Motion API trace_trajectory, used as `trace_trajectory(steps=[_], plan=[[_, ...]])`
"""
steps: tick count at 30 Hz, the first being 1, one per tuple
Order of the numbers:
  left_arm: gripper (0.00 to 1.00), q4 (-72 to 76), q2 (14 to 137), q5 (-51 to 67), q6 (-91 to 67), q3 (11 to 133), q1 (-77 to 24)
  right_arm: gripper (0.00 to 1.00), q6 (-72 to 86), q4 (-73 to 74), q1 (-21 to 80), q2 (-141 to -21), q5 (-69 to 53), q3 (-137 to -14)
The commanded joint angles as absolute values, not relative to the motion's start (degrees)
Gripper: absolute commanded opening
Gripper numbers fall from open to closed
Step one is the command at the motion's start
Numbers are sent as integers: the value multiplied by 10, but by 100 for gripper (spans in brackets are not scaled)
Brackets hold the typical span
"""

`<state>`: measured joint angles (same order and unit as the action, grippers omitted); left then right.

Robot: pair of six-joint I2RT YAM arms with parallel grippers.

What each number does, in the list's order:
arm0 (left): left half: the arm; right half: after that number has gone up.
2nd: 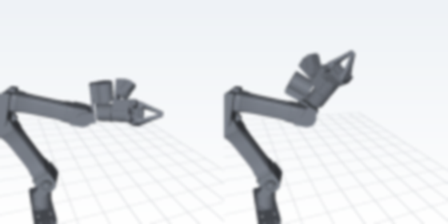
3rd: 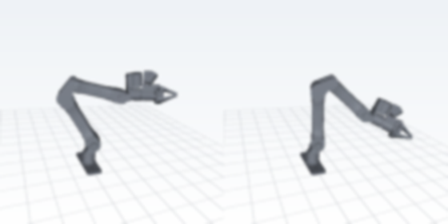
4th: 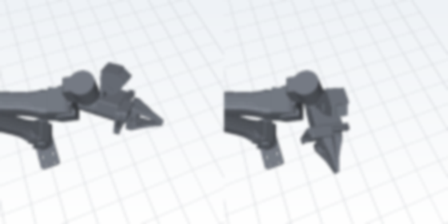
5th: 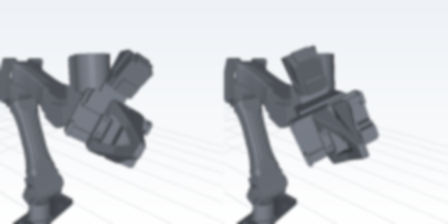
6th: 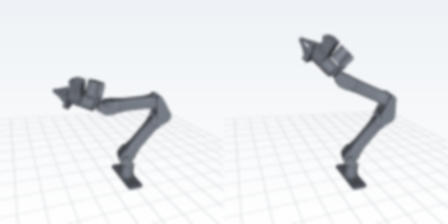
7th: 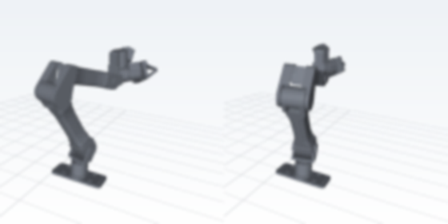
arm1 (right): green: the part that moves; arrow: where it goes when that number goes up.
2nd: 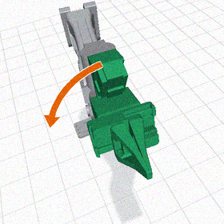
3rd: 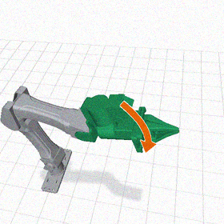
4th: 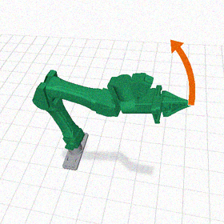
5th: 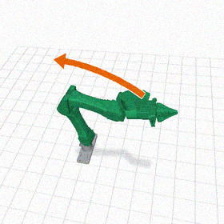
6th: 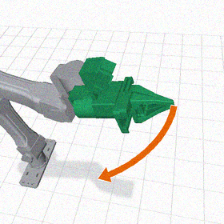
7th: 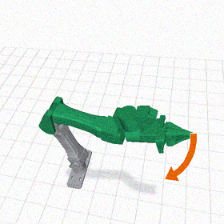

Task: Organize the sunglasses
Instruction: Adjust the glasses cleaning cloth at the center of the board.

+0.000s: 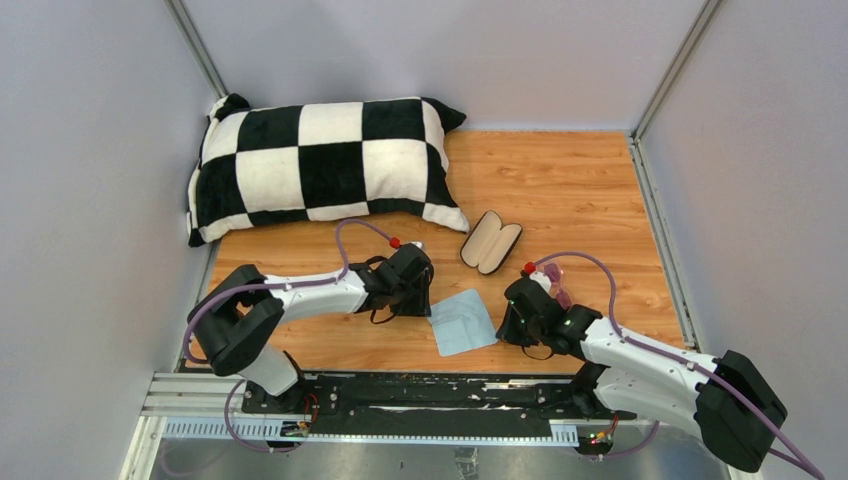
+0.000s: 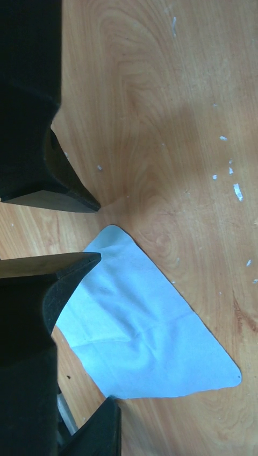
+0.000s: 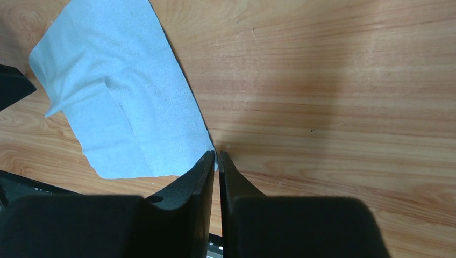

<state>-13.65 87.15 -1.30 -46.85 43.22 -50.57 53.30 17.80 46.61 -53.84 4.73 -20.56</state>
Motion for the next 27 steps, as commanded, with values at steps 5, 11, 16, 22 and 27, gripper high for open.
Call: trace_trajectory(steps=[5,11,16,22,27], plan=[[32,-115,909,-40,-471,460,-503,17,547,219,477,-541,62,-189],[14,-110,931,-31,-465,470,-503,20,544,226,477,-536,69,-192],[0,-134,943,-51,-441,496,-500,30,533,248,477,-521,75,-200],[0,-177,953,-72,-388,542,-490,32,497,272,477,-500,100,-226],[0,-210,958,-104,-353,562,-485,33,467,284,477,-508,109,-249]])
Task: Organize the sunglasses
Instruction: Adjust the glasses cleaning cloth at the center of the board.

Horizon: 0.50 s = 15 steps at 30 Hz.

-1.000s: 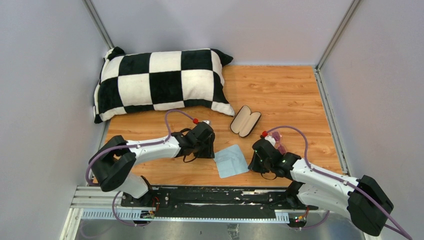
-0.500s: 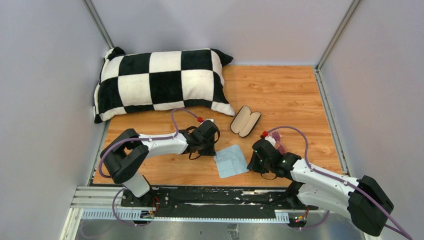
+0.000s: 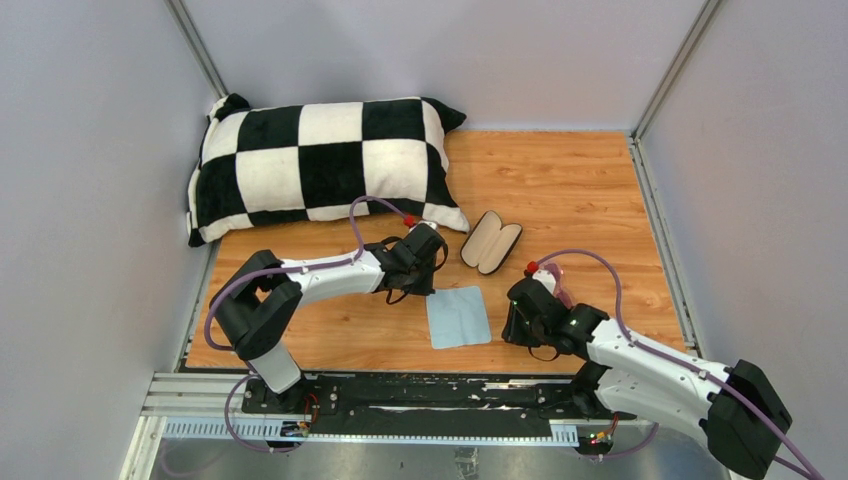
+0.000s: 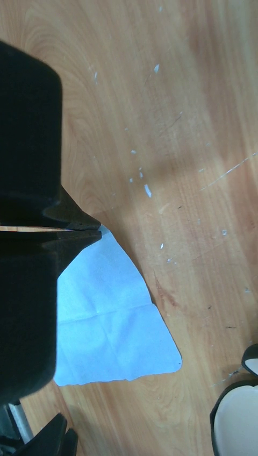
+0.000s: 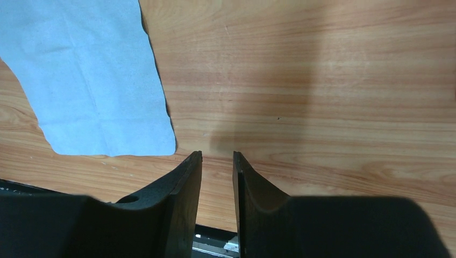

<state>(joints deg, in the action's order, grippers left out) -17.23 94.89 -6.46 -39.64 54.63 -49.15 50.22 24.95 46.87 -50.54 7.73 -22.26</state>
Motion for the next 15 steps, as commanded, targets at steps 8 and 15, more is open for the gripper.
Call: trace_trajectory(steps=[8,15], plan=[[35,-200,956,-82,-352,563,-477,37,435,257,476,-550,123,-287],[36,-167,936,-55,-383,528,-446,36,367,172,464,-642,86,-324]])
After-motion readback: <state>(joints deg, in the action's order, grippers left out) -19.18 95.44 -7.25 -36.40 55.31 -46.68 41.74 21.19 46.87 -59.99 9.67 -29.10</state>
